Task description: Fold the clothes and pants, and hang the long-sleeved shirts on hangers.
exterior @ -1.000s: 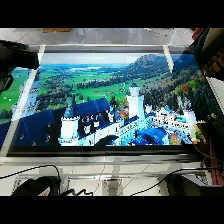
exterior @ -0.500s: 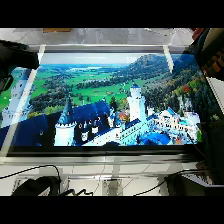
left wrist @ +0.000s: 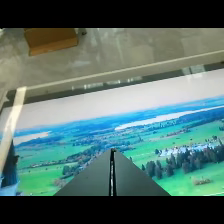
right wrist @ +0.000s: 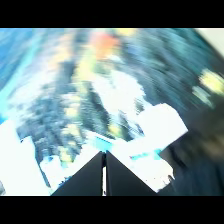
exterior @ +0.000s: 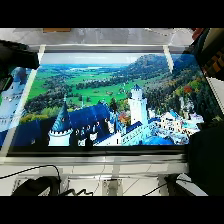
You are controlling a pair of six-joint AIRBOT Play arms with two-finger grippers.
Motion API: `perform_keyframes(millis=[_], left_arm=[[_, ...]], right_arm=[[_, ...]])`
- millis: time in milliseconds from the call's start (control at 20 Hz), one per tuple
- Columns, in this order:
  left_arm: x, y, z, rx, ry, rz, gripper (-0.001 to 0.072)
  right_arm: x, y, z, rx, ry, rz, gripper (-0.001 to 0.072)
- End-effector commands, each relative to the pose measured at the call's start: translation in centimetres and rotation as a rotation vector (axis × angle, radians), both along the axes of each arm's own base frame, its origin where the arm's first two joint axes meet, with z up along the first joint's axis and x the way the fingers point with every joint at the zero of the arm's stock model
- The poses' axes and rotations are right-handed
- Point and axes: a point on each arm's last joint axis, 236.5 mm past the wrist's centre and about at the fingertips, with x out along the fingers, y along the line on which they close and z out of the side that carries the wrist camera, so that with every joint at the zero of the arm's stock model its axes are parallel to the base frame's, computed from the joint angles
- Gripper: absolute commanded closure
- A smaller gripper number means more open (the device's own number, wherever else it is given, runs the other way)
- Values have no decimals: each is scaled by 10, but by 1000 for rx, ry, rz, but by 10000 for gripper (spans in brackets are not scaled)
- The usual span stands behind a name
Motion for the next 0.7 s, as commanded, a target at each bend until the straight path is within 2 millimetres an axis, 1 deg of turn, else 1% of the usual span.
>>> perform_keyframes(millis=[0,50,100,150,250,400,500,550,600,650], left_arm=[[0,0,0,0,0,0,686],[0,0,0,0,0,0,686],[0,0,0,0,0,0,686],[0,0,0,0,0,0,686],[0,0,0,0,-1,0,686],[0,0,0,0,-1,0,686],[0,0,0,0,-1,0,686],[0,0,0,0,-1,0,686],[0,0,0,0,-1,0,685],[0,0,0,0,-1,0,686]], right_arm=[[67,95,27,-127,-137,289,657],[82,127,32,-136,-177,364,657],[93,157,32,-144,-197,433,657],[101,181,27,-158,-193,491,657],[114,228,2,-195,-135,604,657],[128,291,-42,-211,-46,748,657],[134,325,-74,-222,17,823,657],[136,336,-88,-238,47,849,657],[139,344,-102,-265,75,867,658],[141,348,-112,-293,100,869,658]])
